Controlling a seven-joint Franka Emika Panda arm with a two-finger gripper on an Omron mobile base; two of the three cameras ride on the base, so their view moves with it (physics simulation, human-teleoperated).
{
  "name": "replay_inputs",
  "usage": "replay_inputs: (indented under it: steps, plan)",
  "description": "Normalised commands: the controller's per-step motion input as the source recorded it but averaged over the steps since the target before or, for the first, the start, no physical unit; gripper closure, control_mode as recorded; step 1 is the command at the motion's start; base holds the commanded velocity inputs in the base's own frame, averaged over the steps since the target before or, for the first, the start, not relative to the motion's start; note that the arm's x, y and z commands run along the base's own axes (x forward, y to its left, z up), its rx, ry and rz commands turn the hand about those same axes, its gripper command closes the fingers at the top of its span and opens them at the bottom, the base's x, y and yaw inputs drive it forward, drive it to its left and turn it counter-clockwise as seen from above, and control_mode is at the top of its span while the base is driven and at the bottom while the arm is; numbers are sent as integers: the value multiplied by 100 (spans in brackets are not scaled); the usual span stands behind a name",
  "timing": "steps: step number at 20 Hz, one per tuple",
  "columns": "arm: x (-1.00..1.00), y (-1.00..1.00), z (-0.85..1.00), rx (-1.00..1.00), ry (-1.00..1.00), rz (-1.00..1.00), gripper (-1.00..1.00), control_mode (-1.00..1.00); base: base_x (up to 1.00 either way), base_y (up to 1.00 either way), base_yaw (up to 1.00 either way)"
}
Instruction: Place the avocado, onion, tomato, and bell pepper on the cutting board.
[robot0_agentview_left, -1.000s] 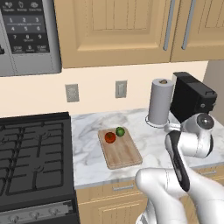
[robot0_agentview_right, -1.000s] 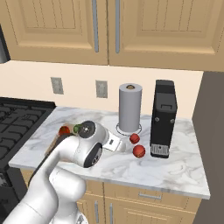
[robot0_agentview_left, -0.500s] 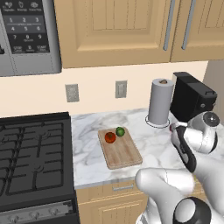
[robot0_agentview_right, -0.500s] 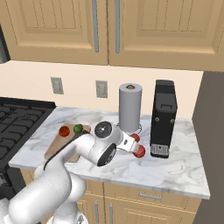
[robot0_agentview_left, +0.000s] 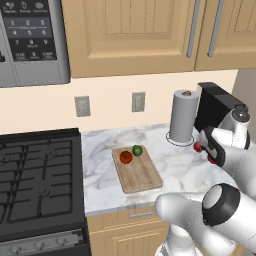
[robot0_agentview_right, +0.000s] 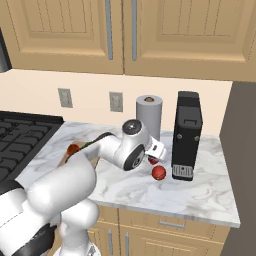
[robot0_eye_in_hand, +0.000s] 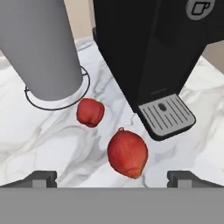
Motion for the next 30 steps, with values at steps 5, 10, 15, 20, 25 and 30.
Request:
replay_inputs:
  steps: [5,10,15,20,25,30]
  plan:
    - [0,-33,-4,0,6,0,-100,-100,0,0,0]
    - [3,-13,-19,1,11,0,-100,-100,0,0,0]
    - [2,0,-25,0,16,0,-100,-100,0,0,0]
    - [0,0,-25,0,12,0,-100,-100,0,0,0]
    - [0,0,-22,1,5,0,-100,-100,0,0,0]
    - [0,0,-11,1,0,0,-100,-100,0,0,0]
